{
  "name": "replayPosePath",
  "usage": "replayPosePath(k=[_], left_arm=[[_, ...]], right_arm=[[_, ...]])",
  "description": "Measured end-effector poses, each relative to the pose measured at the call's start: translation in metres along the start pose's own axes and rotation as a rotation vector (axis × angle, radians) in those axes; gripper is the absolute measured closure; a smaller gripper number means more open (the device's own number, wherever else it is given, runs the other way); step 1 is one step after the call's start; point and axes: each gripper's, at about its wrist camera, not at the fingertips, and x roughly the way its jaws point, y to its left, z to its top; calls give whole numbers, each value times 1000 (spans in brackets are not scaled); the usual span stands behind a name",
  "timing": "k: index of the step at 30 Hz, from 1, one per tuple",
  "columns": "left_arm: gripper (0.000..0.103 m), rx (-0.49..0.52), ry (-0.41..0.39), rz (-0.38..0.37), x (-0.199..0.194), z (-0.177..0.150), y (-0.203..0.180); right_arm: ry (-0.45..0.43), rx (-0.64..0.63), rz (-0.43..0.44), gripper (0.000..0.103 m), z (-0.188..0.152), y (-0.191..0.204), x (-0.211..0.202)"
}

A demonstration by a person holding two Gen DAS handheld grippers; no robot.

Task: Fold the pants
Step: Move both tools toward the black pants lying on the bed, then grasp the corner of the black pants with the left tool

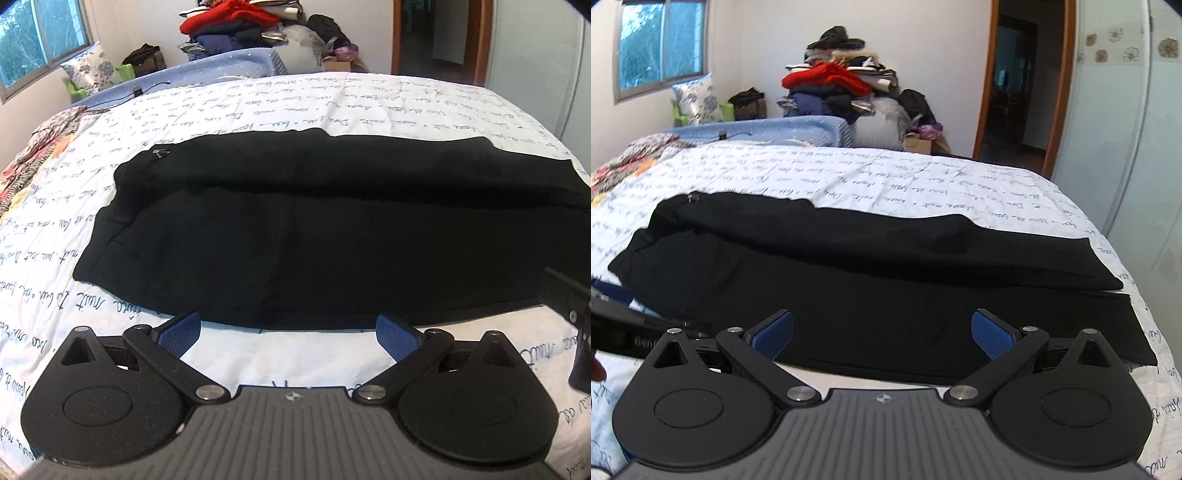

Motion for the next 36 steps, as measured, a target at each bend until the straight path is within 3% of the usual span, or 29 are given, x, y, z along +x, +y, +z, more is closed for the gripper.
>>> replayPosePath(k=[9, 21, 25, 30, 32, 36], left_arm=[[1, -19, 37, 19, 10, -2, 7], [1, -55, 48, -39, 30, 8, 21], [2, -78, 44, -65, 35, 11, 33], [1, -158, -34, -197, 38, 29, 87], [1, -207, -69, -174, 42, 43, 118], [1, -262, -100, -71, 52, 68, 170]], right_arm=[[43, 18, 19, 0, -10, -2, 15], [74, 24, 9, 0, -2, -5, 27], [82, 47, 71, 0, 5, -4, 32], [113, 215, 268, 0, 24, -15, 45], [128, 271, 294, 0, 31, -17, 53], [144, 288, 266, 0, 40, -11, 68]])
